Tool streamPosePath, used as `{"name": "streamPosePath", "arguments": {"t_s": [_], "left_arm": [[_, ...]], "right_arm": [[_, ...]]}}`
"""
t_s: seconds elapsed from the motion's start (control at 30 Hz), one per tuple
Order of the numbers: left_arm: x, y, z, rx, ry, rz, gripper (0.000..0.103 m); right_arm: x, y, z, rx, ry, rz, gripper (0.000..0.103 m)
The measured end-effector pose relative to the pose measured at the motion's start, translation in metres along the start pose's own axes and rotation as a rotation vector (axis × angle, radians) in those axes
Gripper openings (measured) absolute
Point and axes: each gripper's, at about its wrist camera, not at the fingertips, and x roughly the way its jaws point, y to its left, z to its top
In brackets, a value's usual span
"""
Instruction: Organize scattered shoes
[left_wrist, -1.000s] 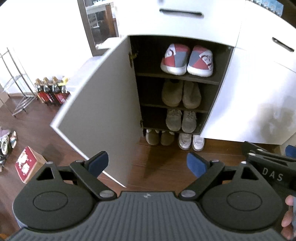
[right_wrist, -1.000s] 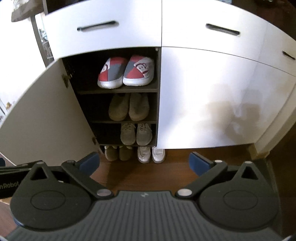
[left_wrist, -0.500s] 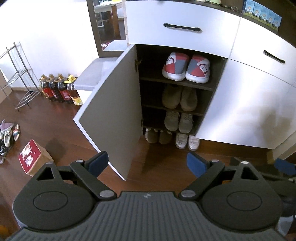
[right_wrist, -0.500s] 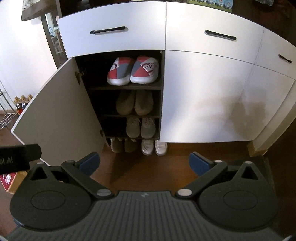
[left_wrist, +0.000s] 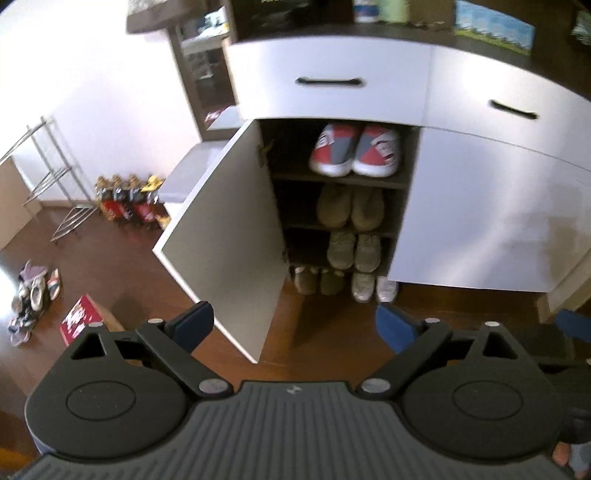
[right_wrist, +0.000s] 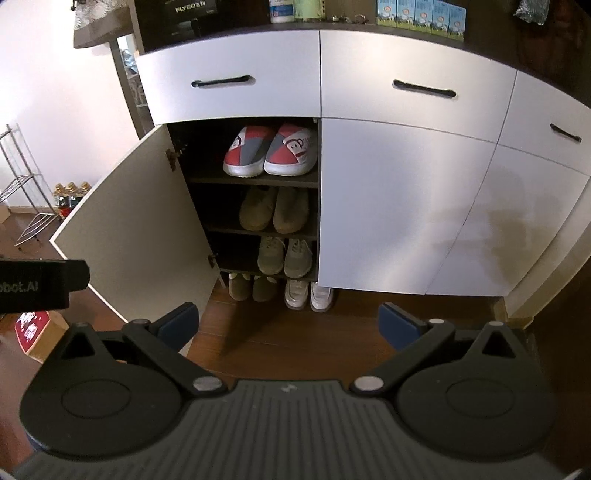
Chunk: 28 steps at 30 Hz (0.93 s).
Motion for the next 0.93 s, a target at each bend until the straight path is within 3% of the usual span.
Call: {"name": "streamPosePath", "arguments": {"t_s": [0.13,0.5,0.67,0.93], "left_arm": [[-0.012,-0.012,-0.001,-0.053,0.001,-0.019,0.096],[-0.007,-0.050,-0.004,-0.031,-0.004,-0.027,0.097],[0.008,-0.063,-0.014,0.003,0.045,-0.033,0.097],[0.022,-0.072,-0.016,0.025,0.055,-0.032,0.099]], "right_arm": [[-0.014,-0.018,-0.003,-0.010,0.001,0.005,0.102],[-0.030,-0.055,-0.005,-0.006,-0.047,0.009,0.102],[-0.024,-0.068,-0.008,0.005,-0.044,-0.010,0.102],[-0.011,-0.073,-0.007,-0.008,-0.016,-0.016,0.102]]}}
